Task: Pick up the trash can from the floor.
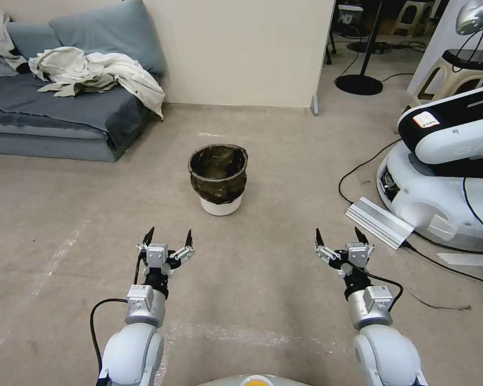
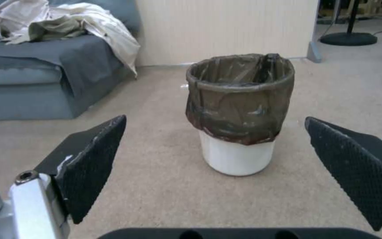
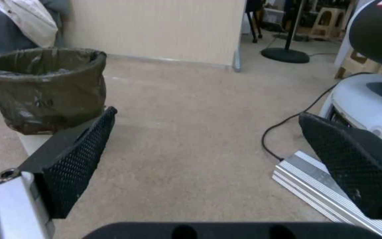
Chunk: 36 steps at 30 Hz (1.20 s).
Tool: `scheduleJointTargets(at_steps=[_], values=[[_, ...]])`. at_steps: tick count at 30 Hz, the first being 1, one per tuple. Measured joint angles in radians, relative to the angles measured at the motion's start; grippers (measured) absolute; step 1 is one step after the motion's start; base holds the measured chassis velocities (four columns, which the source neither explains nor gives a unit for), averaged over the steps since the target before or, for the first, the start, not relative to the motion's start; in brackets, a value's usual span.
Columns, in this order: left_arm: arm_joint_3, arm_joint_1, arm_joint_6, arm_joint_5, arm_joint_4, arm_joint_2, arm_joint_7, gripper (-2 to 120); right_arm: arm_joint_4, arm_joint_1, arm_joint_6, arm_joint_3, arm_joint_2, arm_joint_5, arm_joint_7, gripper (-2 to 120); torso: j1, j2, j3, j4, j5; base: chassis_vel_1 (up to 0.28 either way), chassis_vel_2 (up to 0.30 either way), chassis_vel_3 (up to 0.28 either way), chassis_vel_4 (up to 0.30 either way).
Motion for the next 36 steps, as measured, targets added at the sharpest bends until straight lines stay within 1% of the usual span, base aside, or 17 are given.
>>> scheduleJointTargets(at_steps=[13,18,19,20,21,22,23,24,25,26,32,36], values=[[0.0,0.0,0.0,0.0,0.0,0.0,0.0,100,0.0,0.0,0.0,0.0,0.0,0.0,0.0,100,0.0,0.0,0.0,0.0,0.0,0.0,0.0,0.0,0.0],[0.009,-0.005,0.021,-0.022,-0.021,-0.004,0.0,100,0.015,-0.014,0.0,0.006,0.002,0.0,0.001,100,0.0,0.0,0.0,0.0005,0.0003,0.0,0.0,0.0,0.0],[0.026,-0.013,0.057,-0.054,-0.052,-0.014,-0.002,100,0.046,-0.04,-0.001,0.018,0.007,0.0,0.005,100,0.0,0.0,0.0,0.001,0.0003,0.0,0.0,0.0,0.0],[0.026,-0.013,0.057,-0.054,-0.052,-0.014,-0.002,100,0.046,-0.04,-0.001,0.018,0.007,0.0,0.005,100,0.0,0.0,0.0,0.001,0.0003,0.0,0.0,0.0,0.0],[0.042,-0.022,0.085,-0.079,-0.078,-0.022,-0.002,100,0.071,-0.062,-0.001,0.028,0.012,0.001,0.009,100,0.0,0.0,0.0,0.0004,0.0,0.0,0.0,0.0,0.0],[0.087,-0.043,0.18,-0.159,-0.159,-0.045,0.005,100,0.19,-0.167,0.009,0.079,0.031,0.022,0.028,100,0.0,0.0,0.0,-0.0015,-0.0006,0.0,0.0,0.0,0.0],[0.079,-0.036,0.194,-0.16,-0.167,-0.034,0.006,100,0.197,-0.179,0.033,0.086,0.028,0.055,0.025,100,0.0,0.0,0.0,-0.0007,-0.0006,0.0,0.0,0.0,0.0],[0.079,-0.036,0.194,-0.16,-0.167,-0.034,0.006,100,0.197,-0.179,0.033,0.086,0.028,0.055,0.025,100,0.0,0.0,0.0,-0.0007,-0.0006,0.0,0.0,0.0,0.0],[0.063,-0.03,0.2,-0.156,-0.171,-0.018,0.008,100,0.199,-0.185,0.053,0.089,0.023,0.085,0.021,100,0.0,0.0,0.0,0.0,0.0007,0.0,0.0,0.0,0.0],[0.056,-0.028,0.199,-0.155,-0.171,-0.011,0.009,100,0.199,-0.185,0.059,0.092,0.019,0.097,0.016,100,0.0,0.0,0.0,0.0004,-0.0003,0.0,0.0,0.0,0.0],[0.025,-0.022,0.192,-0.156,-0.175,0.01,0.011,100,0.178,-0.168,0.099,0.1,-0.007,0.137,0.009,100,0.0,0.0,0.0,-0.0001,0.0,0.0,0.0,0.0,0.0],[0.011,-0.018,0.181,-0.159,-0.182,0.014,0.011,100,0.158,-0.143,0.116,0.109,-0.027,0.161,0.004,100,0.0,0.0,0.0,0.0001,0.0001,0.0,0.0,0.0,0.0]])
